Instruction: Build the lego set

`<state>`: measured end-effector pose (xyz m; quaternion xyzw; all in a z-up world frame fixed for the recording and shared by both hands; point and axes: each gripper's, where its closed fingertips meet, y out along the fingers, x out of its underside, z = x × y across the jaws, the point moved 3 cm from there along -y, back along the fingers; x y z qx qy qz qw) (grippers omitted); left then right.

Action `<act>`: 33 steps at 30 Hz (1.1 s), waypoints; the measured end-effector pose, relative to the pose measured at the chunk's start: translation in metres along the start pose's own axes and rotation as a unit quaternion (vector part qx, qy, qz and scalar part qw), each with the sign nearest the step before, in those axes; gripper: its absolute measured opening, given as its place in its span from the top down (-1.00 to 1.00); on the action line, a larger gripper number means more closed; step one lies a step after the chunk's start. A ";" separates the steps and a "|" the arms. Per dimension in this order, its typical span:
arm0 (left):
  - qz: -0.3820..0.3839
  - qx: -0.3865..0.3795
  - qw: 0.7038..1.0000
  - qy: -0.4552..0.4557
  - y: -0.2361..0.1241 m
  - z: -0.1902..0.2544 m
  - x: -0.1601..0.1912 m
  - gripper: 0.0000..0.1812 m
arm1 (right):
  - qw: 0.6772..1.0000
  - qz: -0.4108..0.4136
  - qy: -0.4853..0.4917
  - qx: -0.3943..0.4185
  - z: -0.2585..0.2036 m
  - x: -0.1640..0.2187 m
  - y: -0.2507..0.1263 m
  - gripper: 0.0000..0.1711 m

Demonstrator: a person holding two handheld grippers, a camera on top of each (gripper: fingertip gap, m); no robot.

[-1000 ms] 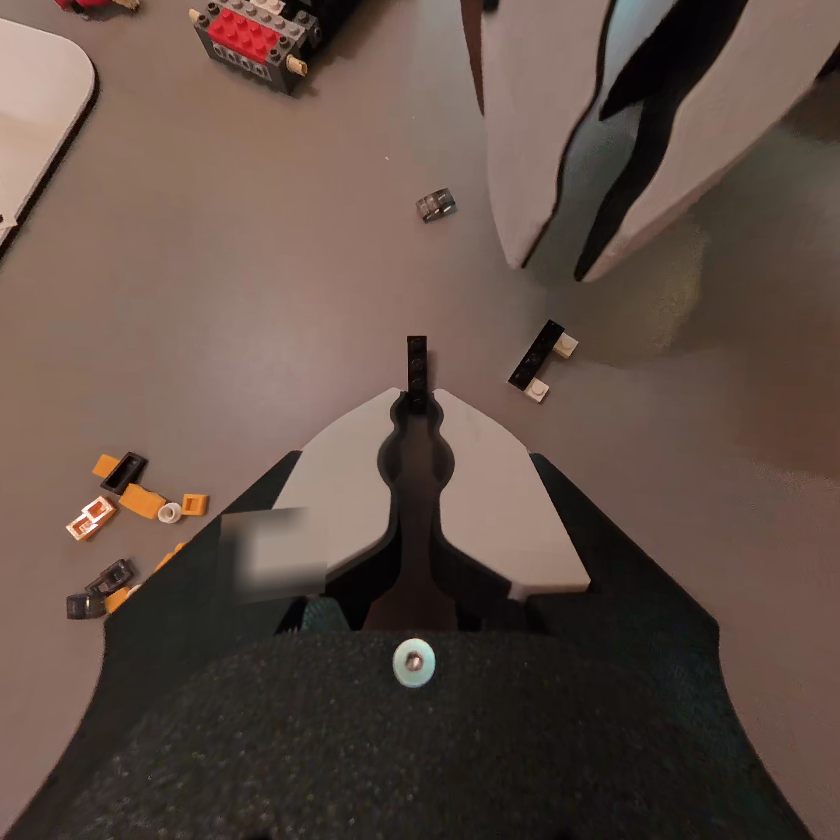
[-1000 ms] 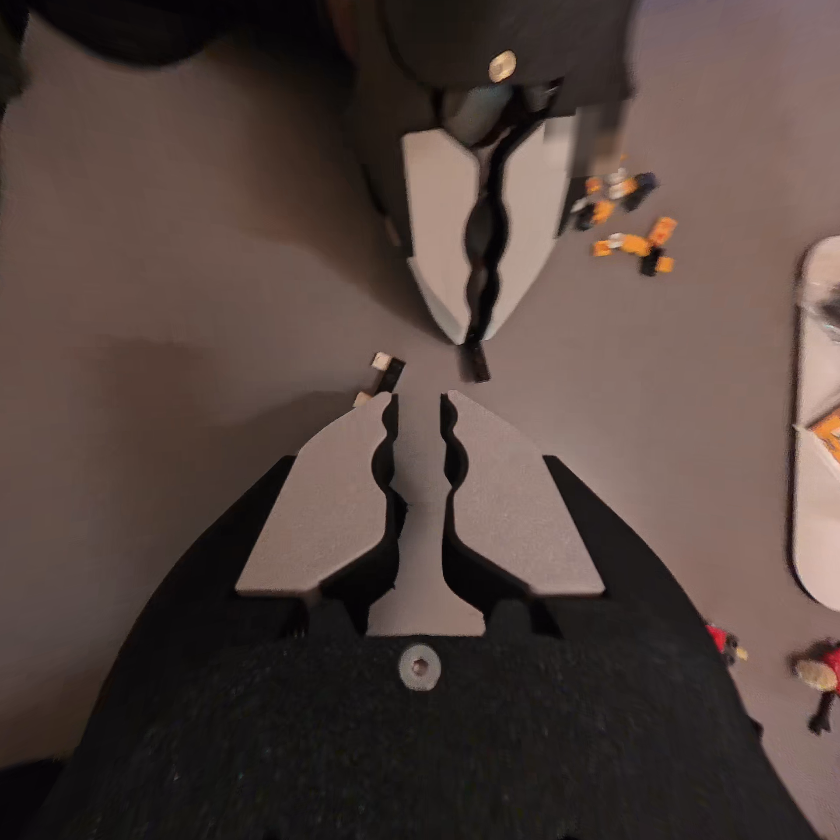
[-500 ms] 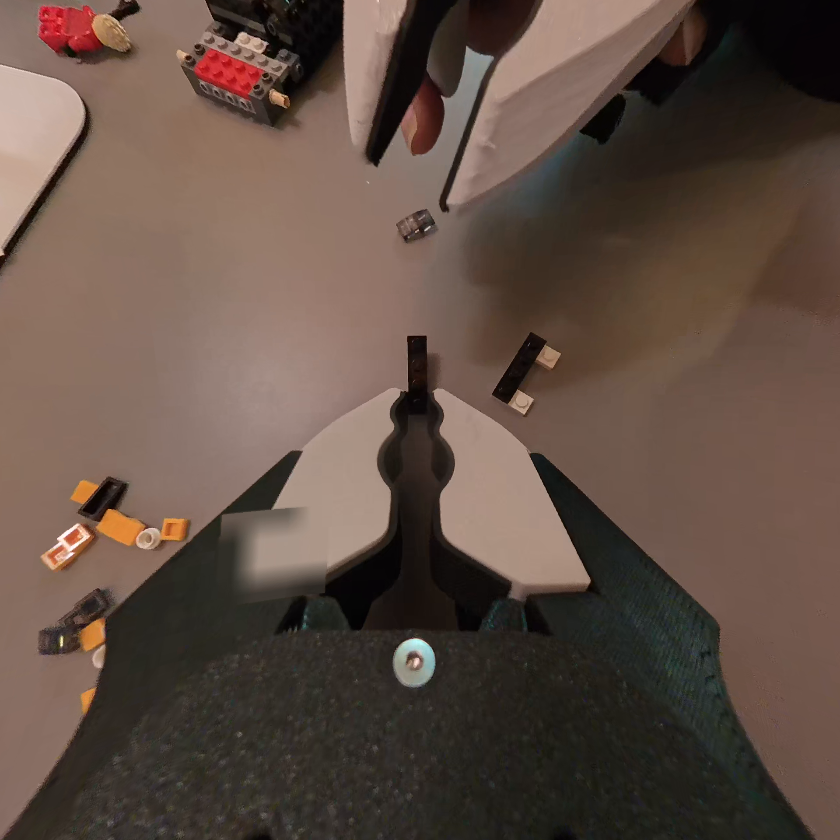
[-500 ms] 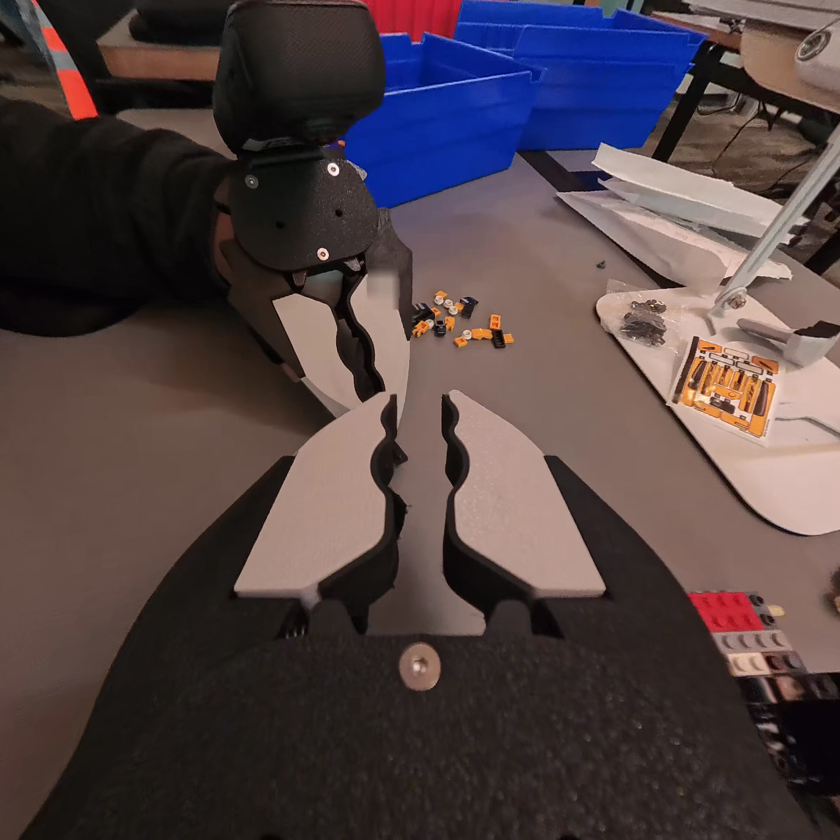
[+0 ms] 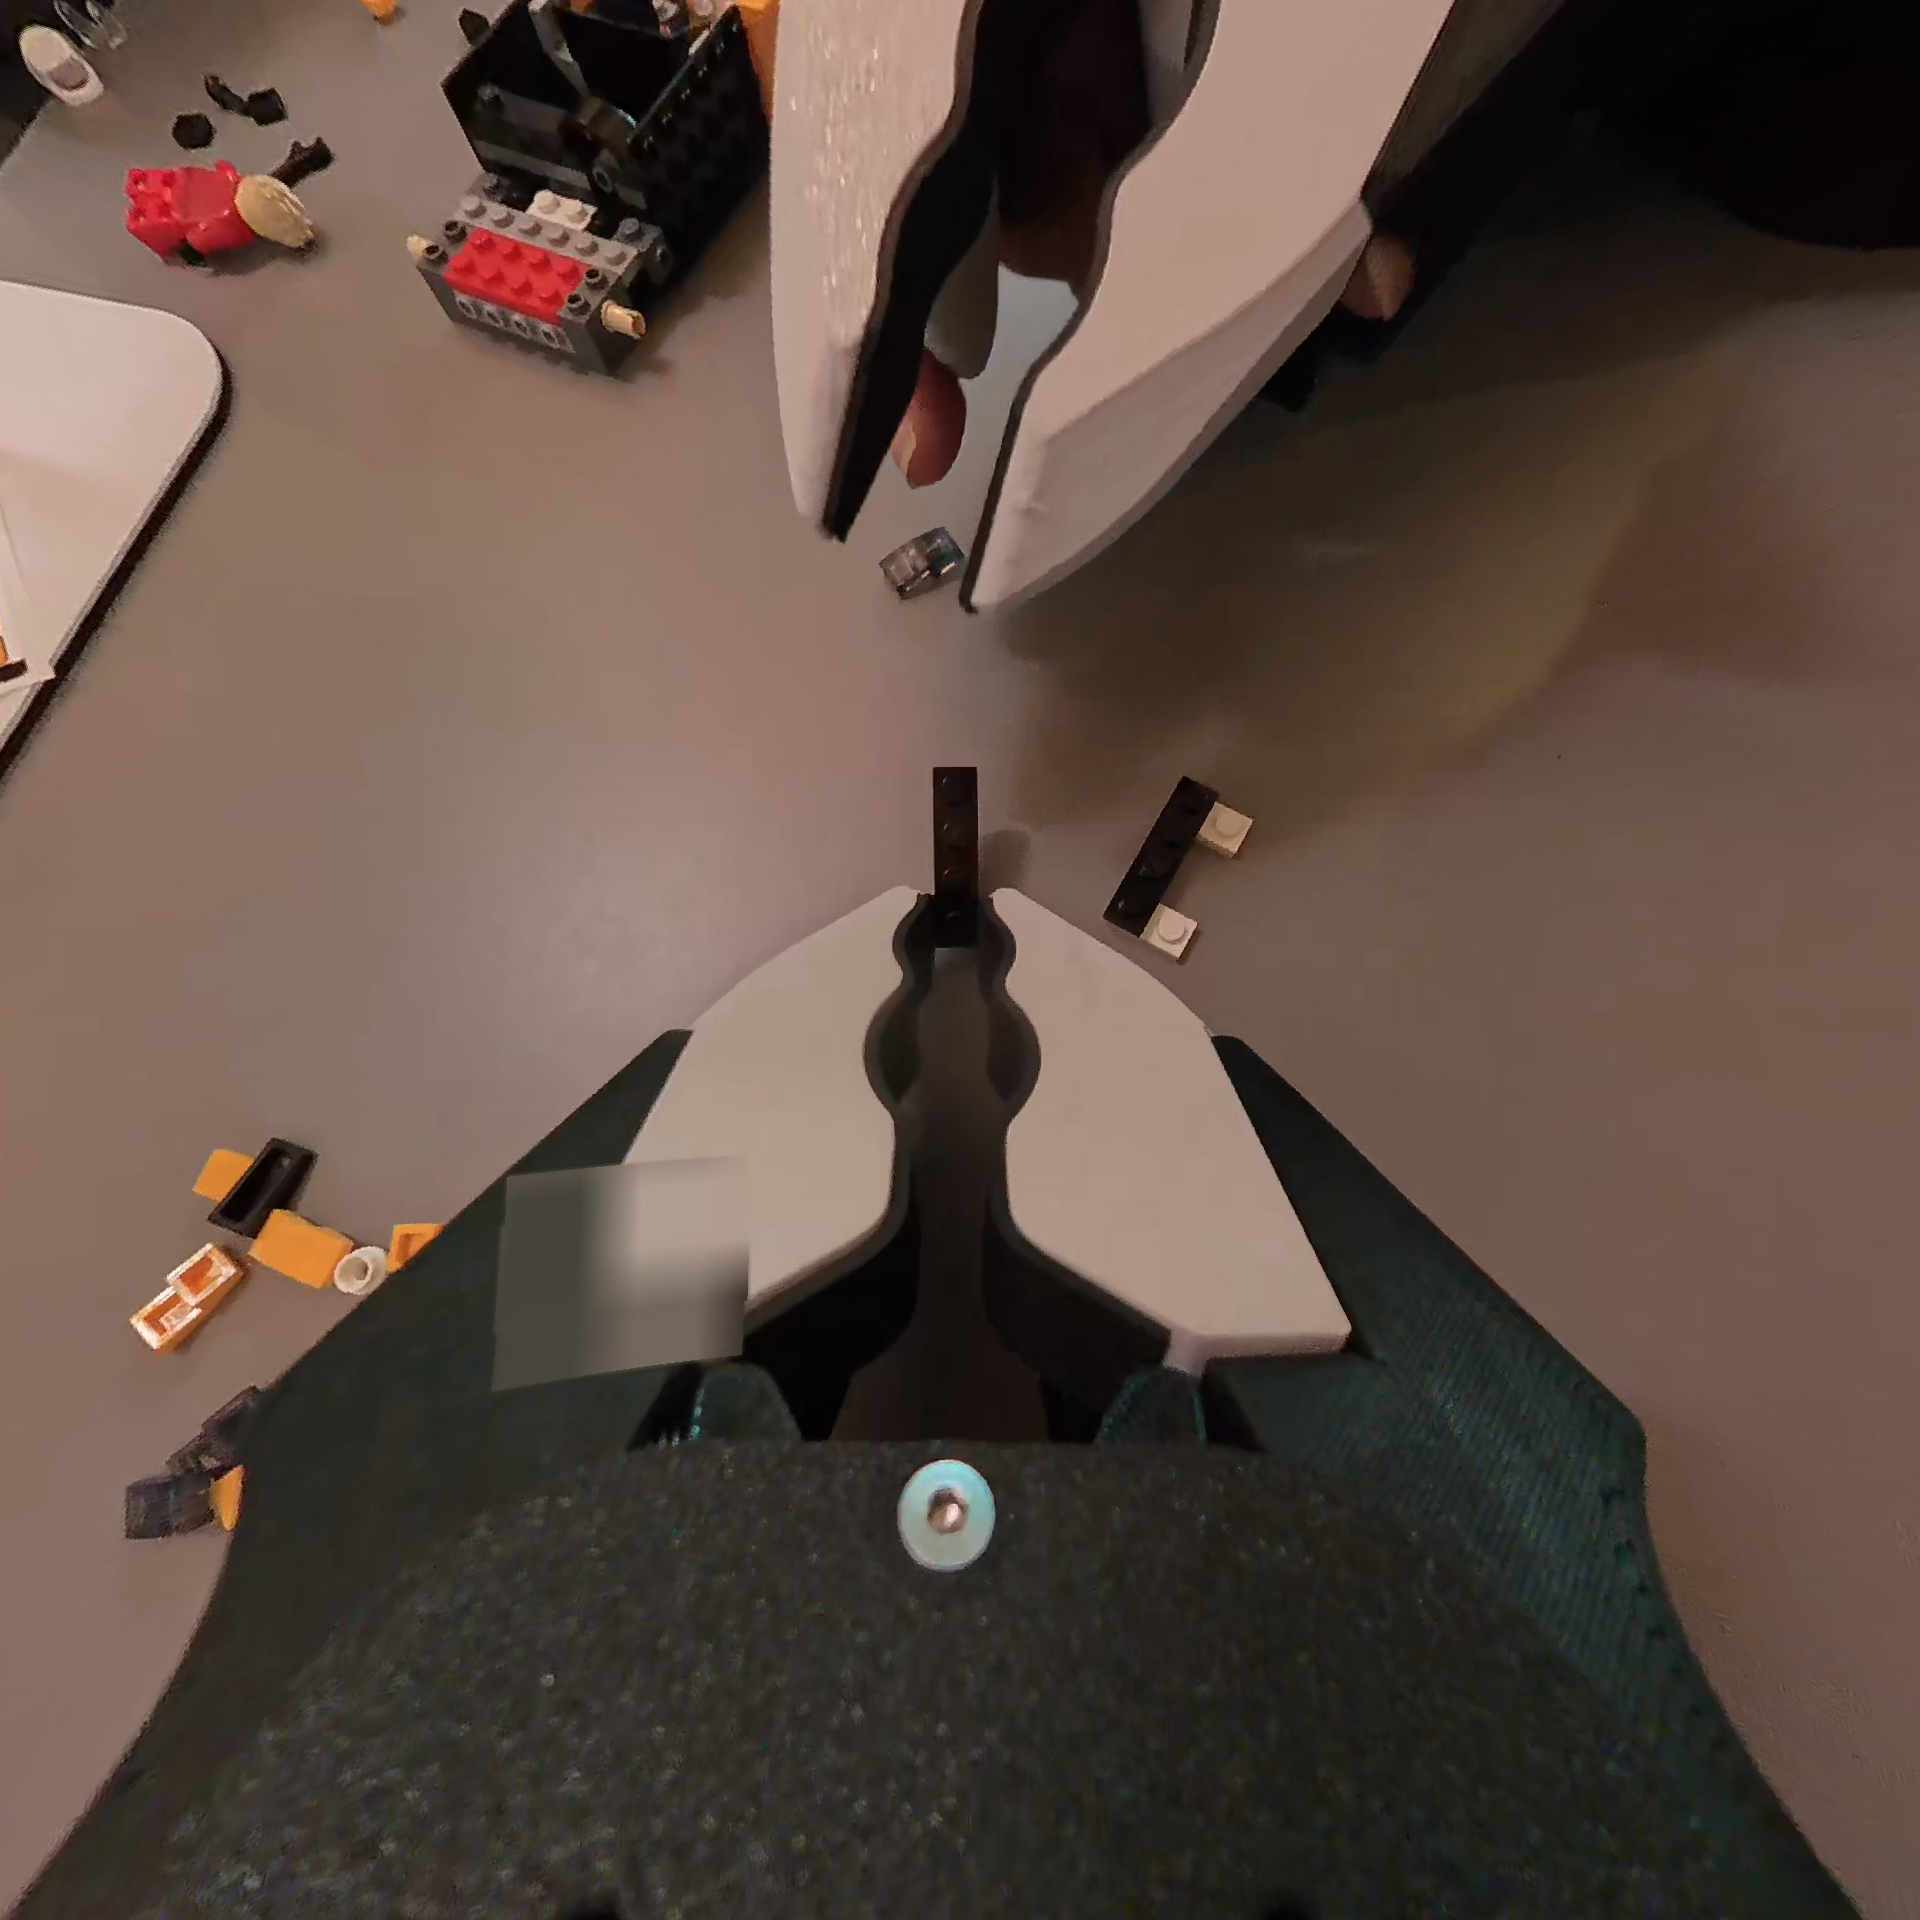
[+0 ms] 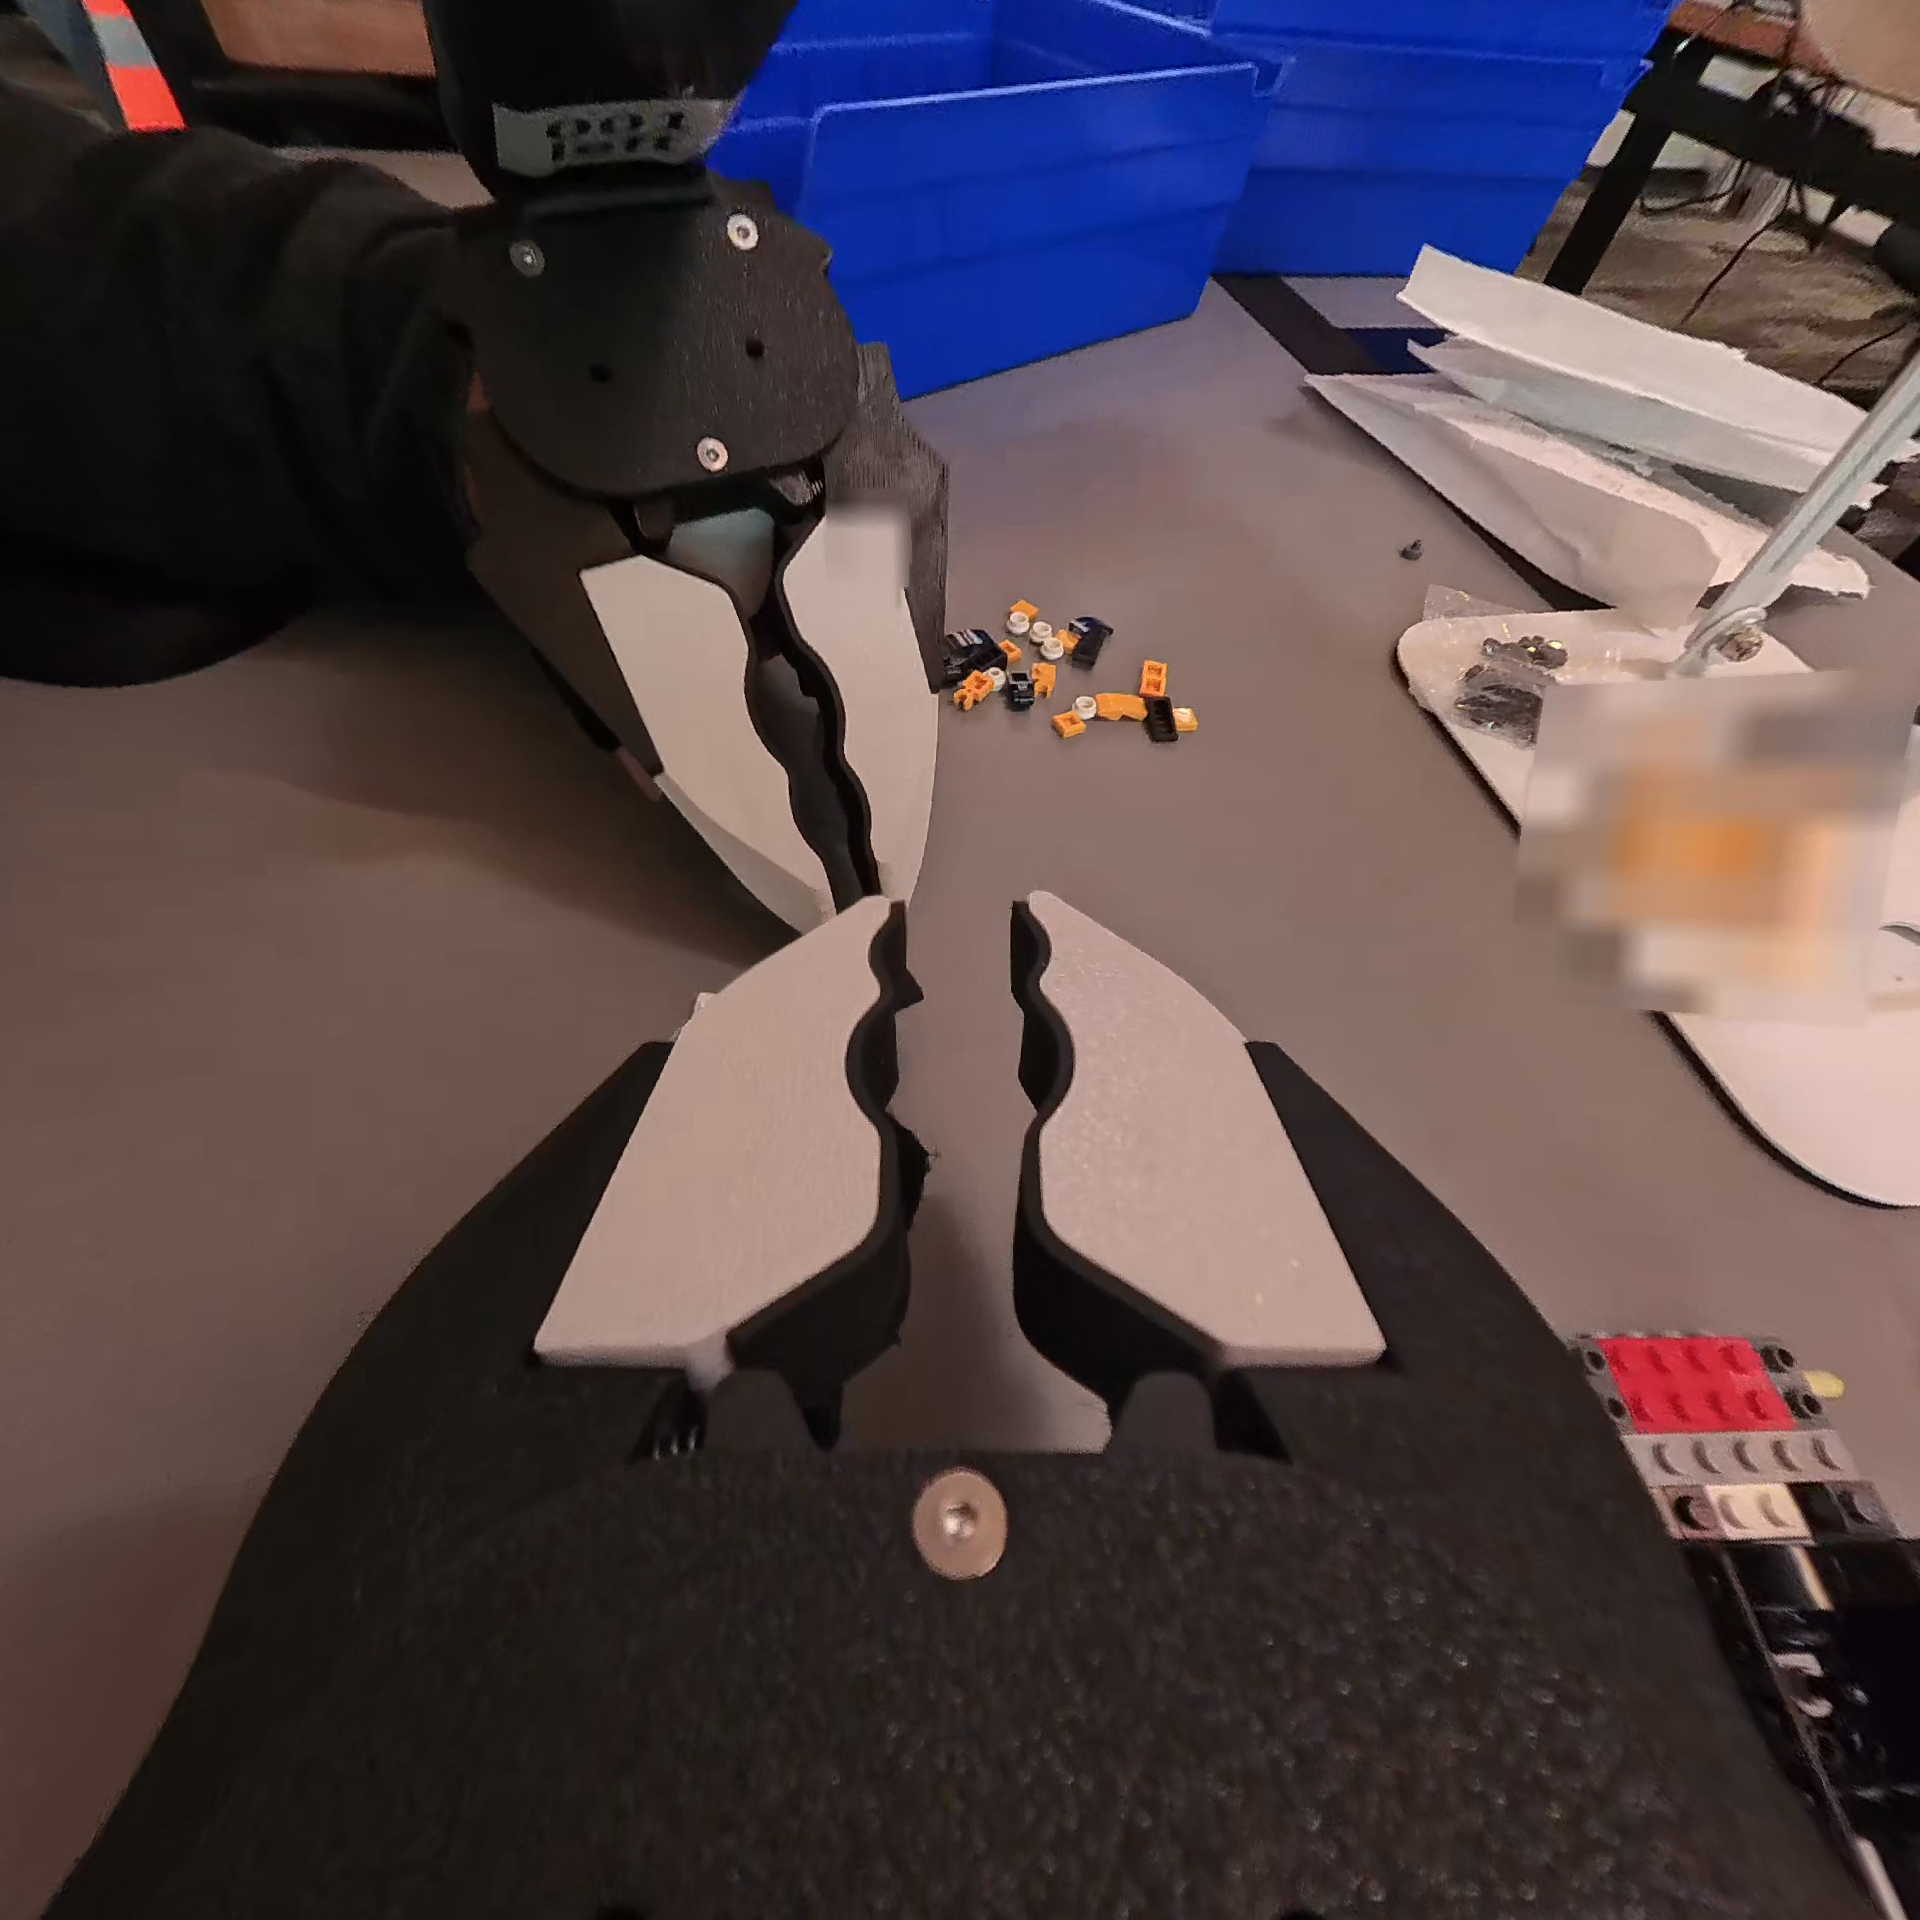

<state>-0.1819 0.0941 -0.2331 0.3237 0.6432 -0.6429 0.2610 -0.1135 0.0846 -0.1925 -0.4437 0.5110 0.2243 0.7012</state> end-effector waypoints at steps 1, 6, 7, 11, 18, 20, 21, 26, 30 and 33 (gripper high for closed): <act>0.002 0.001 1.000 0.001 0.000 0.000 0.000 0.92 | 1.000 -0.003 -0.002 -0.002 -0.001 0.001 0.001 0.77; 0.013 0.002 1.000 0.002 -0.002 0.001 -0.004 0.92 | 1.000 -0.021 -0.016 -0.010 -0.006 0.004 0.003 0.74; 0.016 0.002 1.000 0.003 -0.002 0.001 -0.005 0.92 | 0.999 -0.023 -0.020 -0.010 -0.007 0.004 0.004 0.74; 0.030 0.000 1.000 0.010 -0.004 0.002 -0.009 0.92 | 0.999 -0.032 -0.027 -0.017 -0.011 0.006 0.005 0.74; 0.023 0.003 1.000 0.014 -0.002 0.004 -0.007 0.92 | 0.998 -0.045 -0.033 -0.006 -0.007 0.007 0.002 0.74; 0.015 -0.001 1.000 0.010 -0.001 0.002 -0.004 0.92 | 0.997 -0.066 -0.040 0.026 0.007 0.010 -0.005 0.74; 0.011 -0.003 1.000 0.008 -0.001 0.001 -0.003 0.92 | 0.995 -0.081 -0.039 0.034 0.012 0.012 -0.009 0.74; -0.015 -0.015 1.000 0.013 0.003 -0.002 0.004 0.92 | 0.982 -0.180 -0.037 0.045 0.027 0.033 -0.031 0.74; -0.020 -0.016 0.999 0.019 0.005 -0.001 0.006 0.91 | 0.973 -0.227 -0.024 0.023 0.022 0.047 -0.035 0.74; -0.020 -0.018 0.999 0.021 0.005 -0.002 0.006 0.92 | 0.969 -0.245 -0.009 0.022 0.019 0.052 -0.027 0.74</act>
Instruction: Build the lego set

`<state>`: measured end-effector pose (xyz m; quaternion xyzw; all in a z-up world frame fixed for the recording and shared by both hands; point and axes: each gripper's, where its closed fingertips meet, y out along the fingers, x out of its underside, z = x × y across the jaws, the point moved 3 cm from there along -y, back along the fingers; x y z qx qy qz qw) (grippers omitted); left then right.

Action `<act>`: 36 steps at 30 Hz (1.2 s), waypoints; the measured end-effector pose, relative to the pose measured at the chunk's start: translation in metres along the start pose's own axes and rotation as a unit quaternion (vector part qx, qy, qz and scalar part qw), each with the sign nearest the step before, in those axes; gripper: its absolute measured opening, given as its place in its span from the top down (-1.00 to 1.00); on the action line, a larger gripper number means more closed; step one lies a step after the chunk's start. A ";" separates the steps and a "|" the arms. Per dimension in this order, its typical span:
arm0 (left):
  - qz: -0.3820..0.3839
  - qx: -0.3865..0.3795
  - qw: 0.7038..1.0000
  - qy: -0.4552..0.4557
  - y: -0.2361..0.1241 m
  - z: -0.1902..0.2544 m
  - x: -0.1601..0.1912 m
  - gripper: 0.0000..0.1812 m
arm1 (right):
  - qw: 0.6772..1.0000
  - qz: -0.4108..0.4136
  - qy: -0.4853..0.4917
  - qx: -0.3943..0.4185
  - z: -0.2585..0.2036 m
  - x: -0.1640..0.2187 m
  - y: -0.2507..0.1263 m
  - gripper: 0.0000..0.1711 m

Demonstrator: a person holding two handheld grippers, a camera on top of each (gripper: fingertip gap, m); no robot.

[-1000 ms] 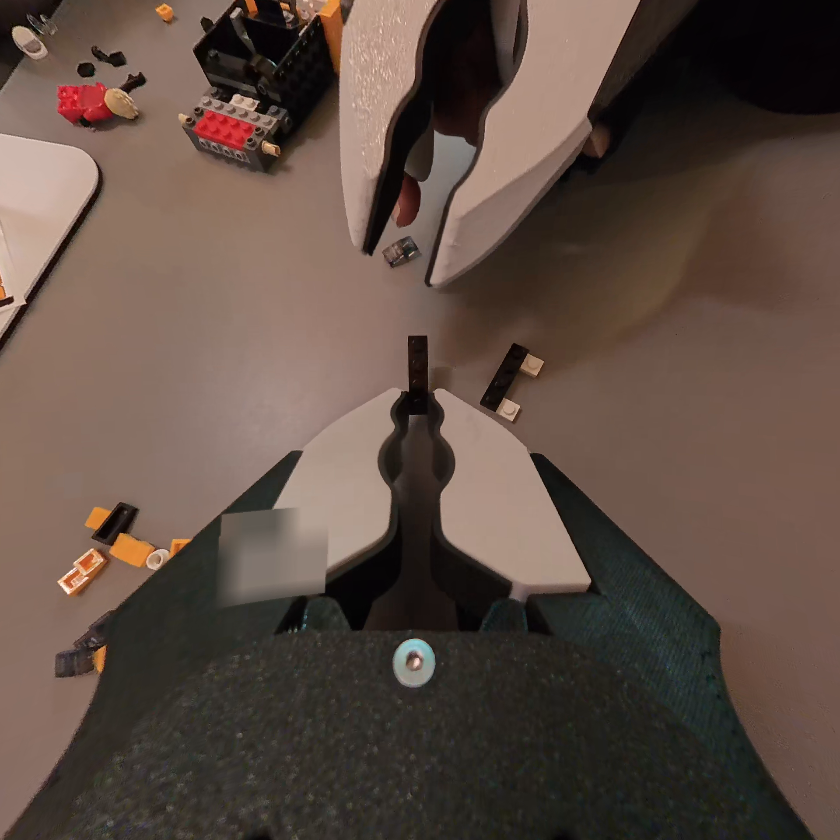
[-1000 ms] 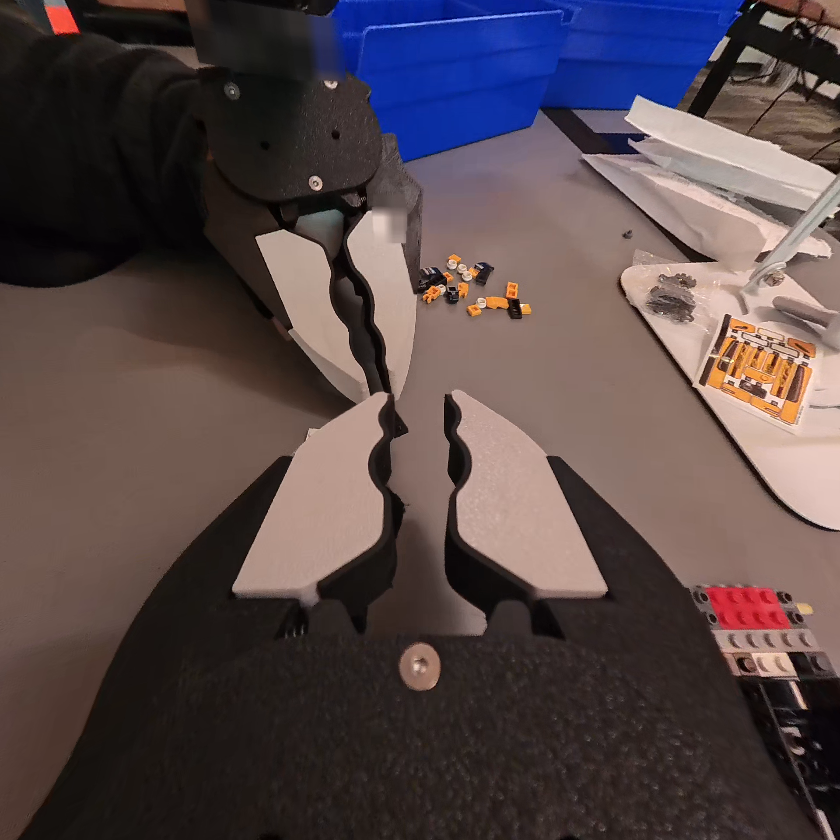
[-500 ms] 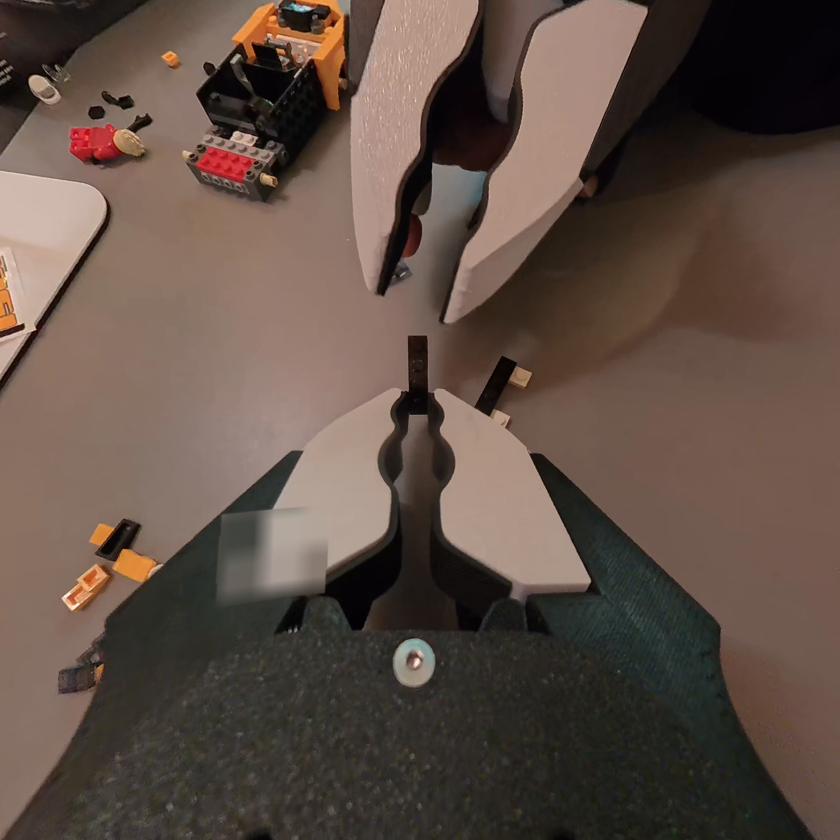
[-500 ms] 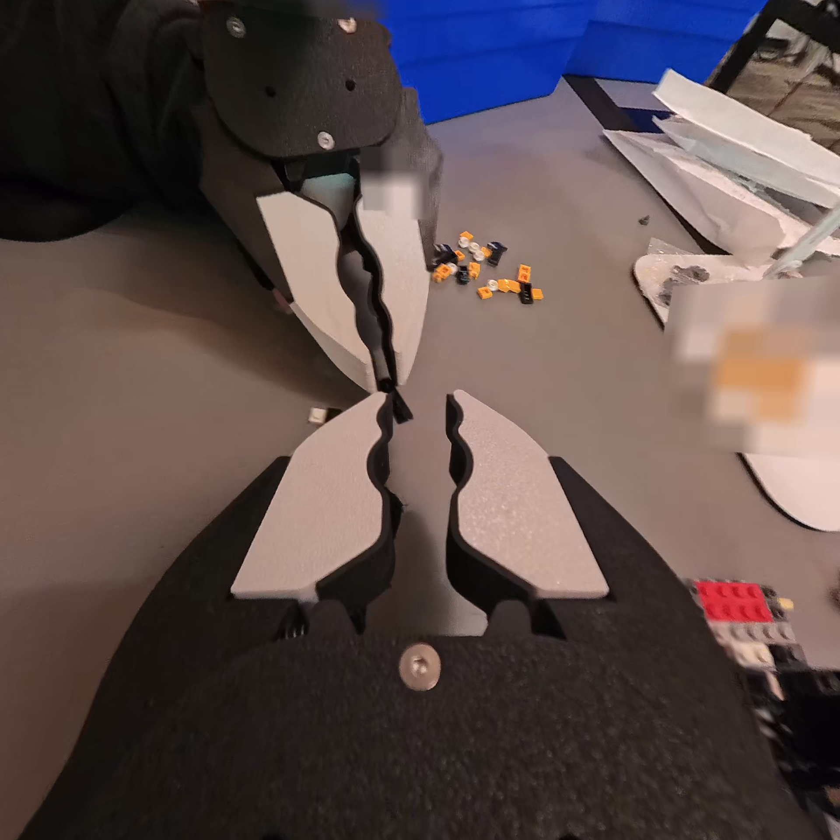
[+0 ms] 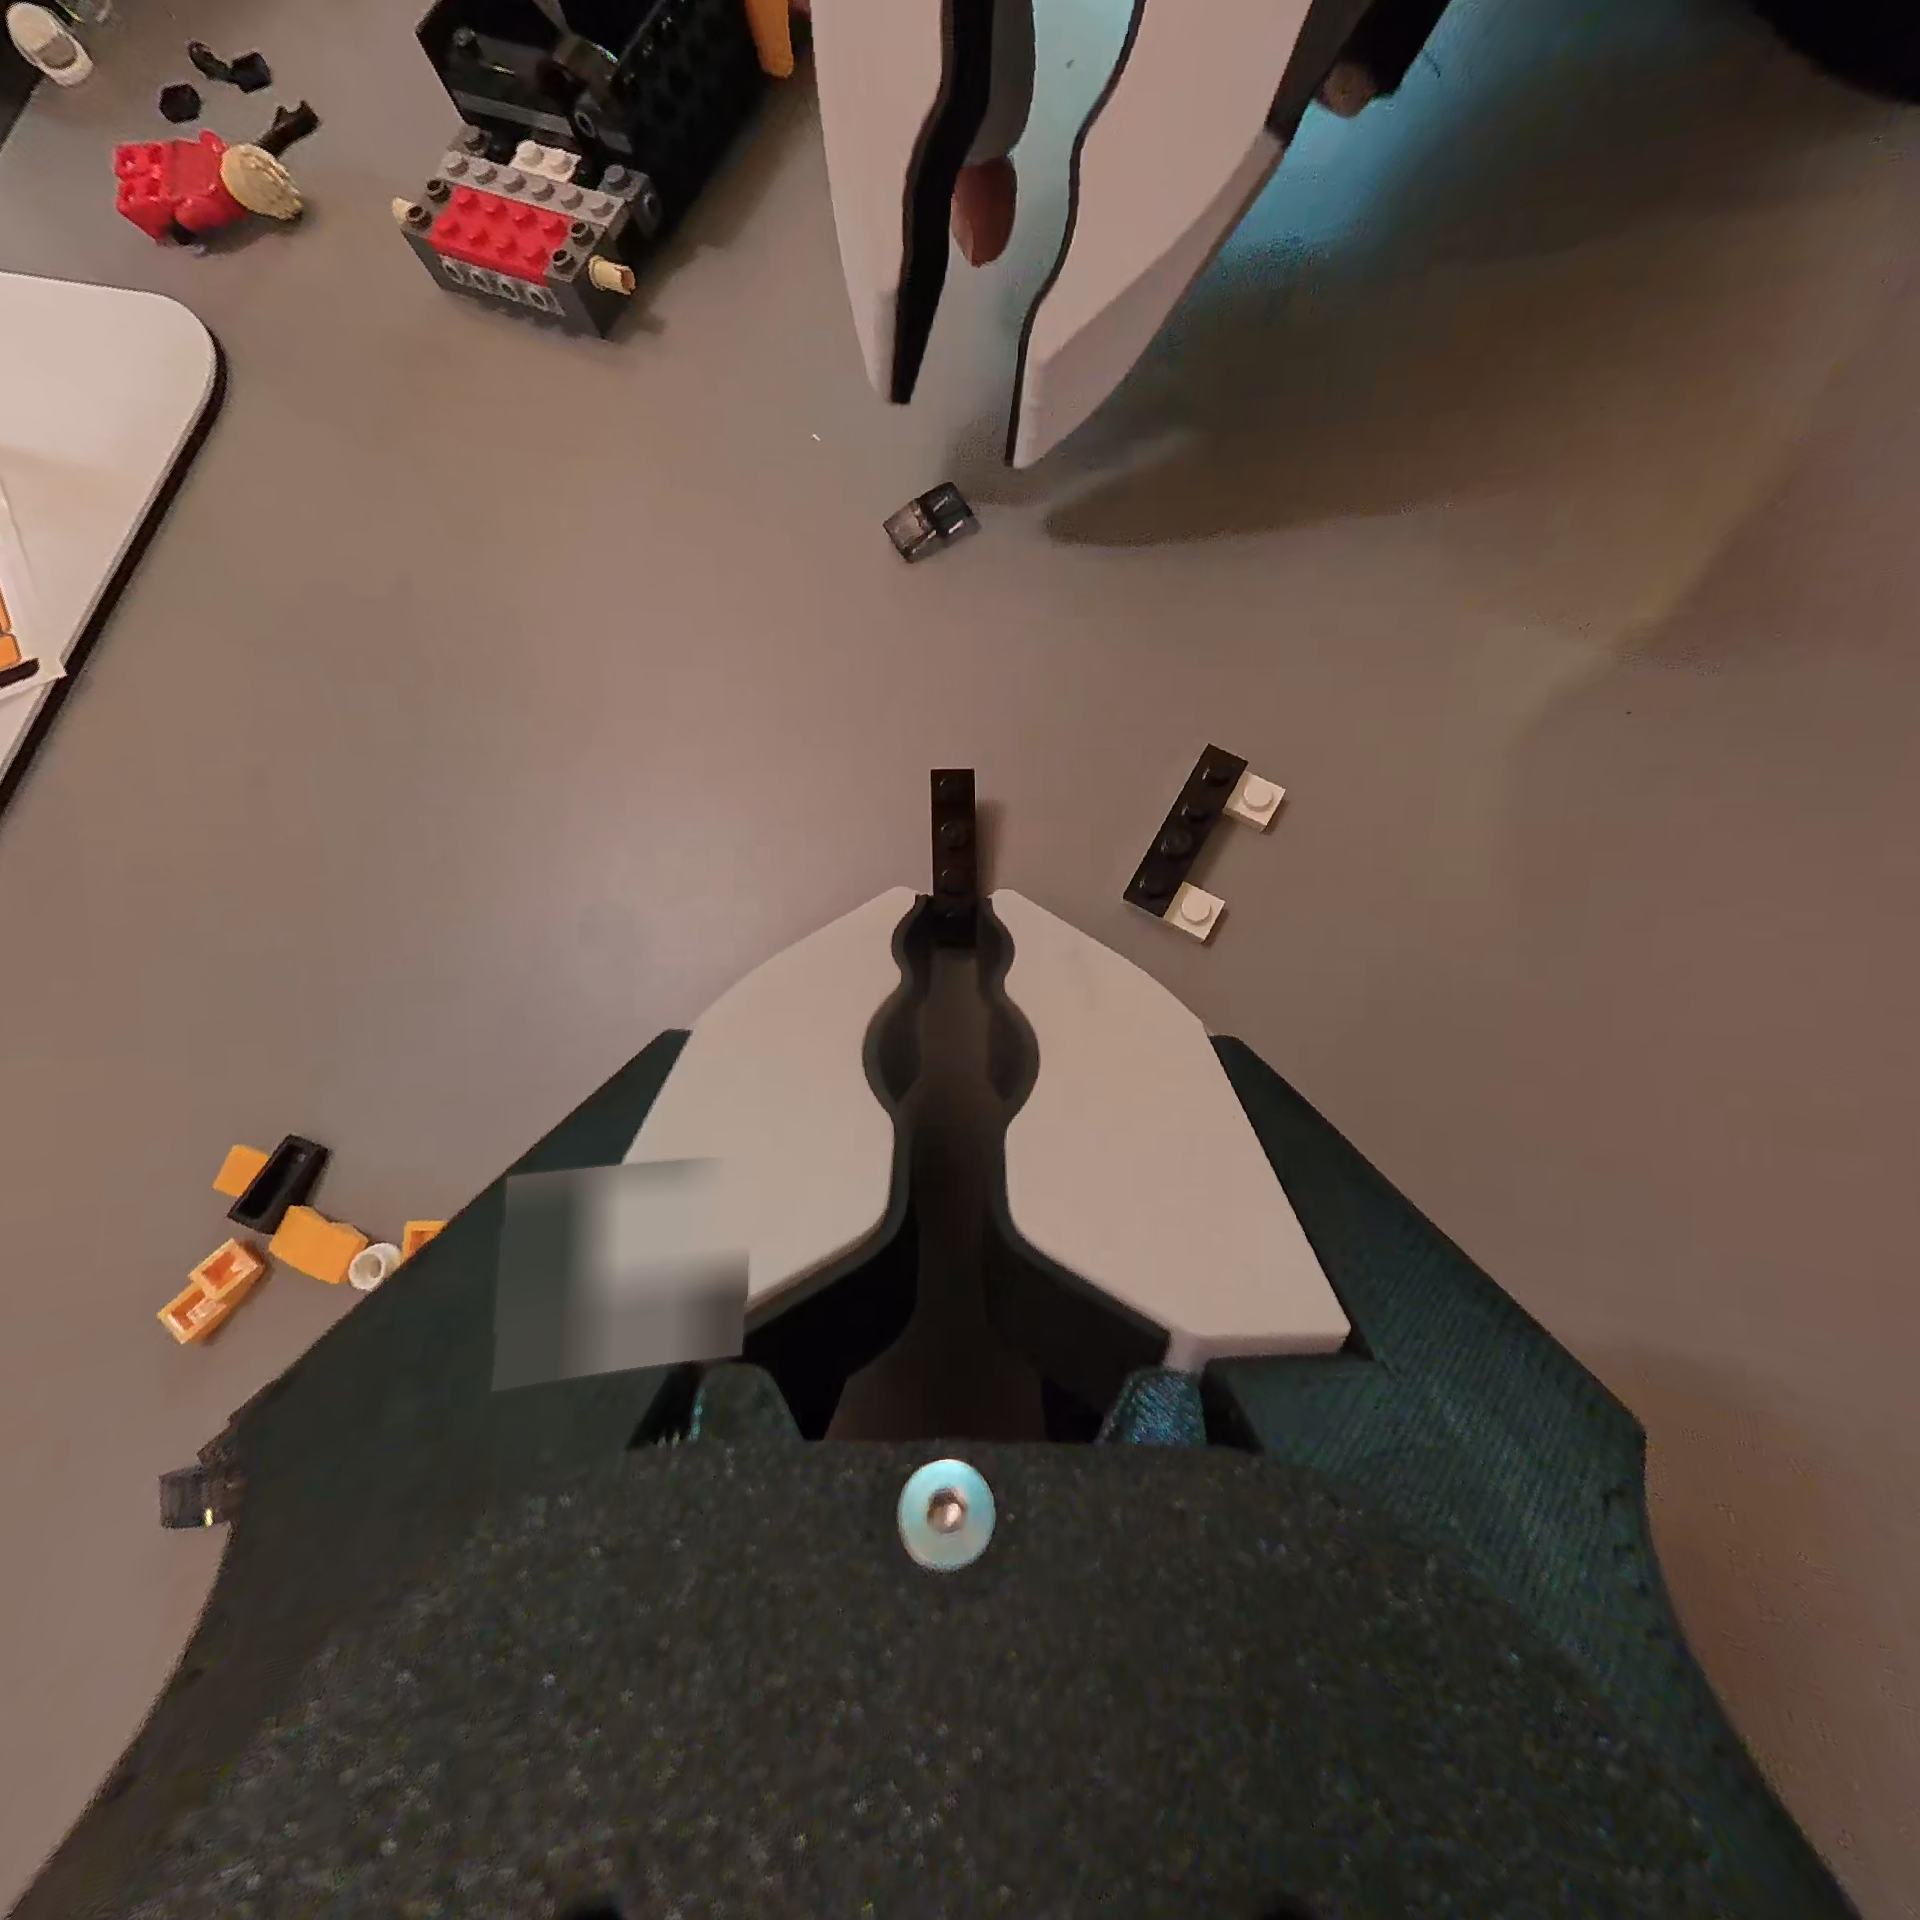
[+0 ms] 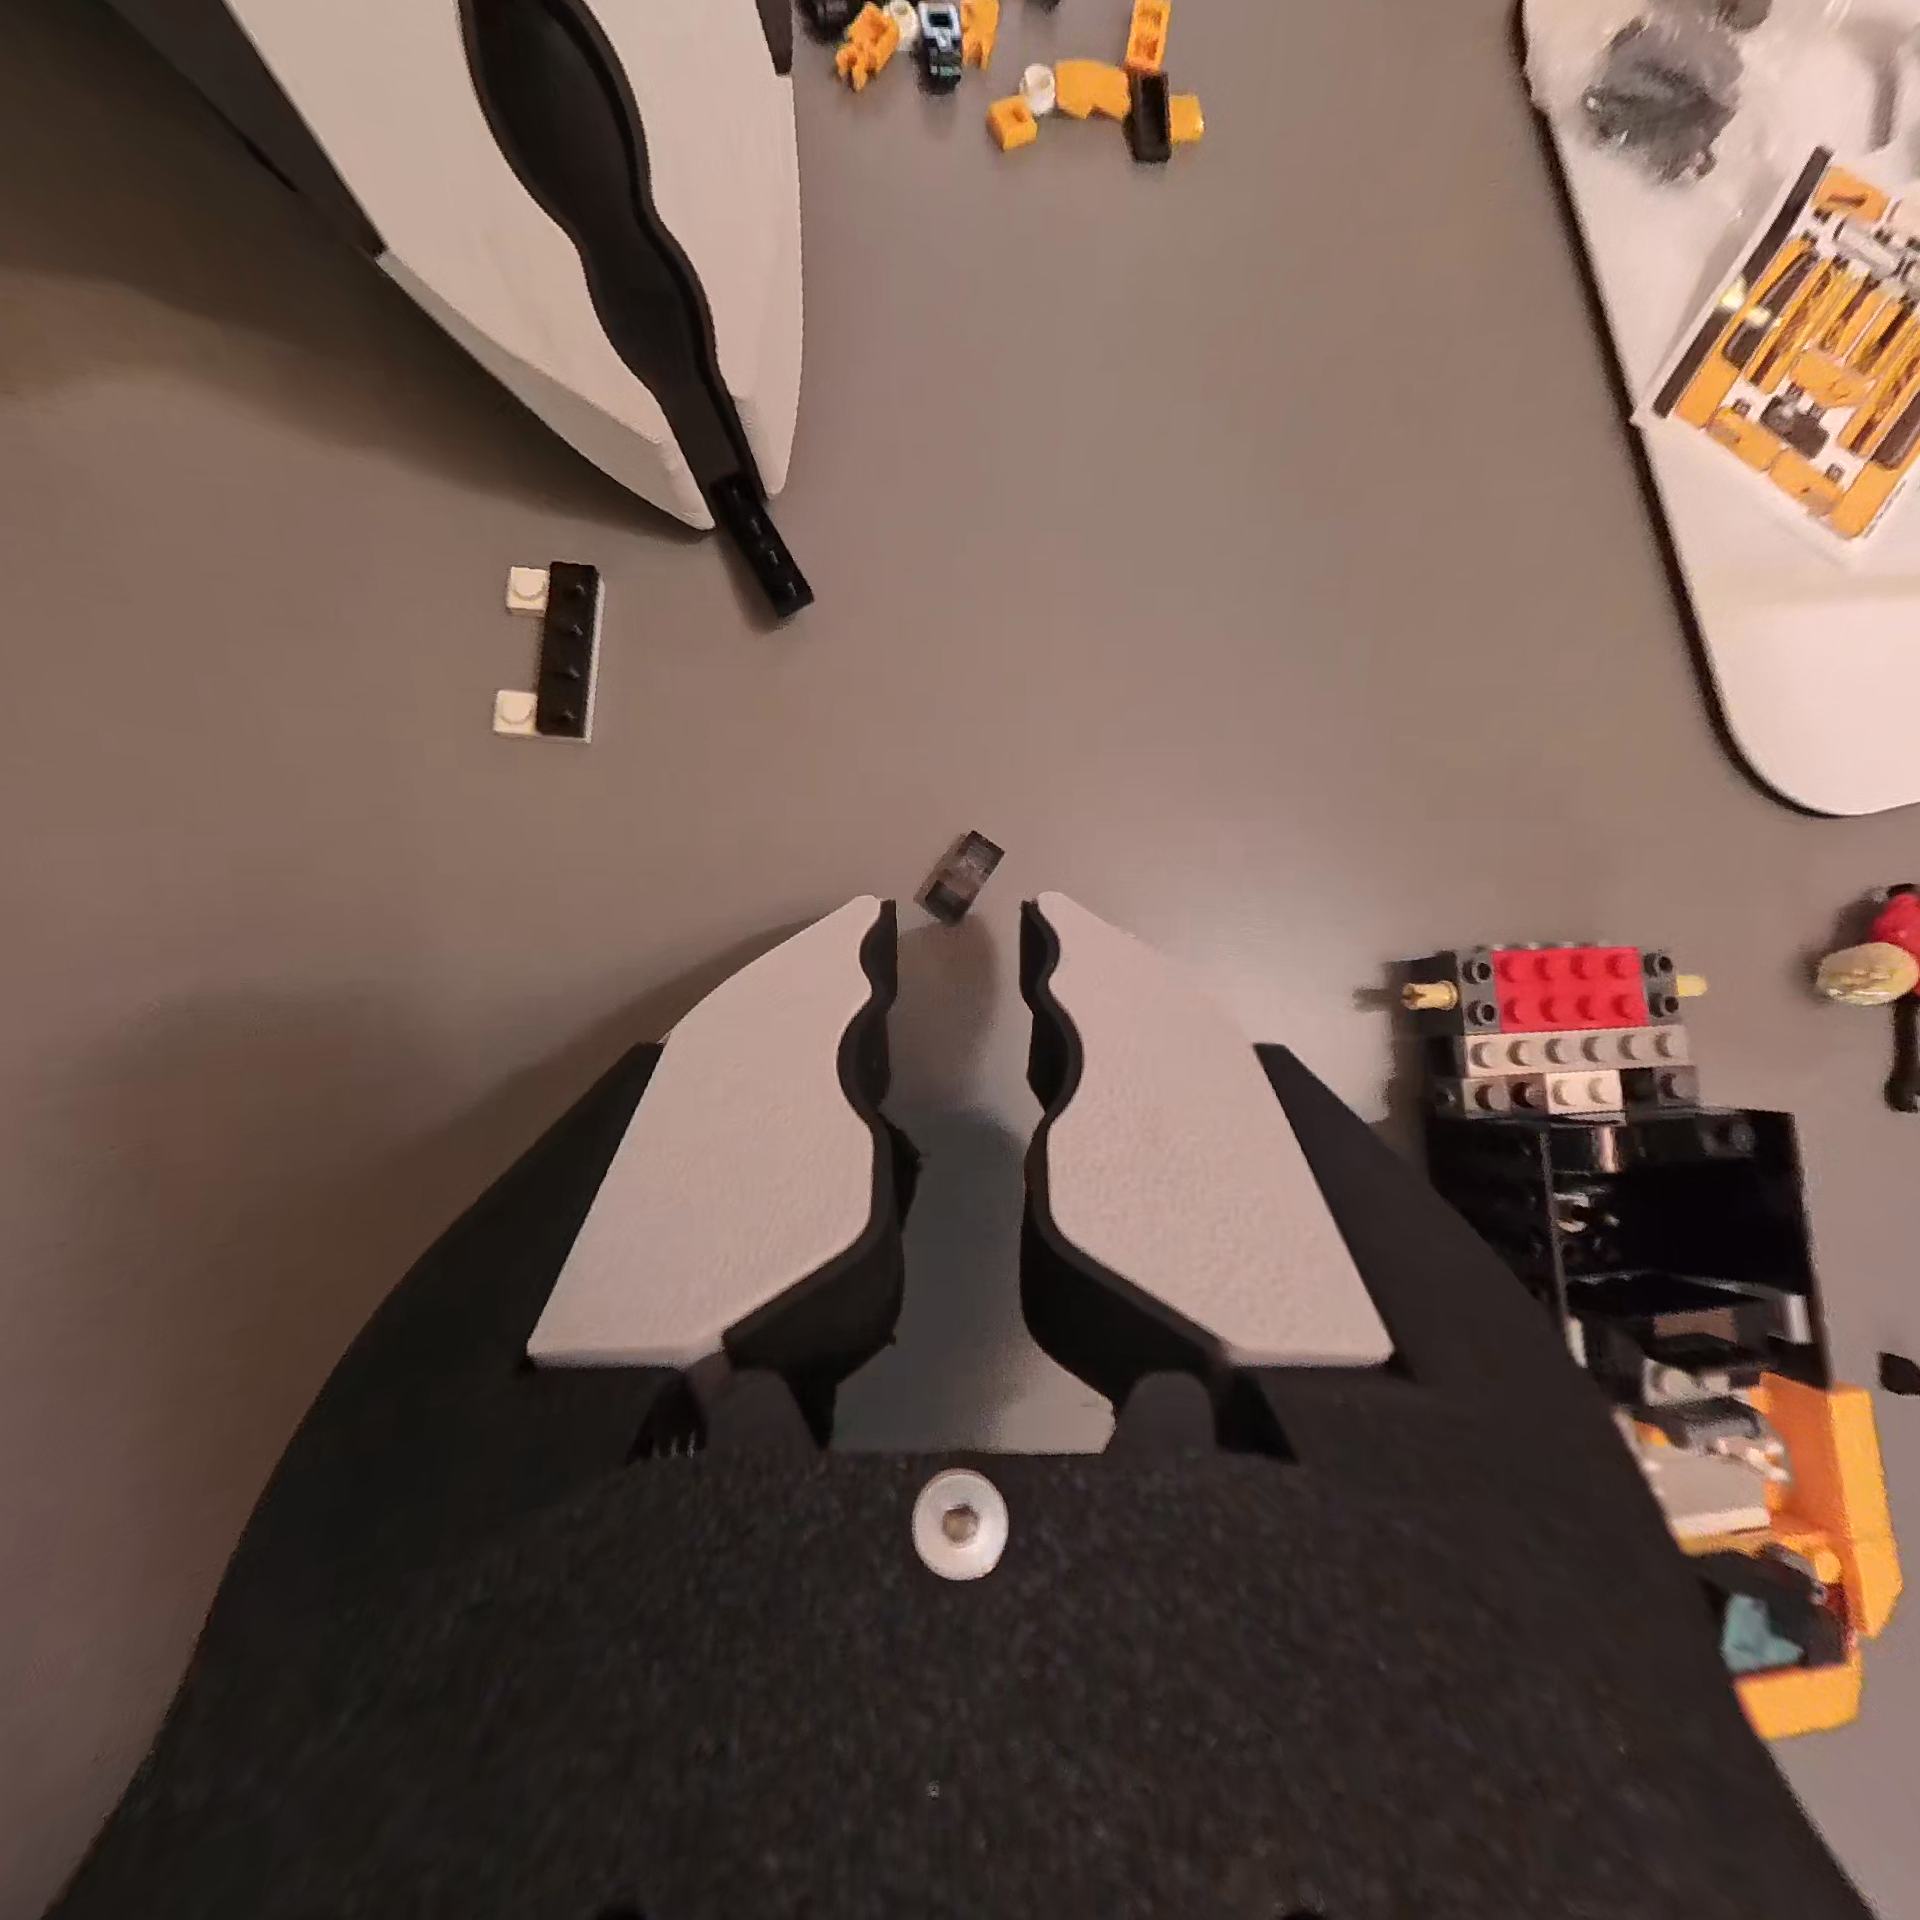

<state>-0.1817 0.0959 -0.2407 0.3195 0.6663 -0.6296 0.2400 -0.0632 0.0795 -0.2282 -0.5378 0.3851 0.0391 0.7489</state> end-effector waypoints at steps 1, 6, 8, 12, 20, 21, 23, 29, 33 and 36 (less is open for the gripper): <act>-0.001 -0.001 1.000 0.003 0.000 0.000 0.000 0.92 | 1.000 -0.007 0.003 0.004 0.000 0.000 0.003 0.74; -0.005 -0.005 1.000 0.013 0.000 0.001 0.000 0.90 | 0.999 -0.029 0.030 0.010 -0.001 0.001 0.010 0.80; -0.005 -0.004 1.000 0.012 0.000 0.000 0.001 0.91 | 0.999 -0.033 0.040 0.009 -0.002 0.000 0.012 0.85; -0.007 0.001 1.000 0.011 -0.001 0.000 0.001 0.89 | 0.998 -0.036 0.055 0.007 -0.002 -0.002 0.014 0.90; 0.028 0.044 0.998 -0.026 -0.011 0.002 -0.004 0.85 | 0.998 0.049 -0.024 -0.012 -0.018 -0.026 0.010 0.90; 0.020 0.037 0.999 -0.024 -0.010 0.000 -0.001 0.85 | 0.998 0.063 -0.027 -0.015 -0.020 -0.030 0.009 0.90; 0.003 0.022 1.000 -0.021 -0.006 -0.003 0.004 0.86 | 0.997 0.077 -0.026 -0.018 -0.023 -0.034 0.009 0.90; -0.007 -0.011 1.000 -0.004 -0.001 -0.004 0.002 0.86 | 0.996 0.079 -0.016 -0.033 -0.027 -0.035 0.014 0.90; -0.010 -0.011 1.000 -0.004 0.000 -0.003 0.001 0.89 | 0.996 0.084 -0.010 -0.038 -0.029 -0.037 0.014 0.90; -0.011 -0.010 1.000 -0.004 0.000 -0.002 0.001 0.90 | 0.995 0.087 -0.007 -0.041 -0.029 -0.037 0.014 0.90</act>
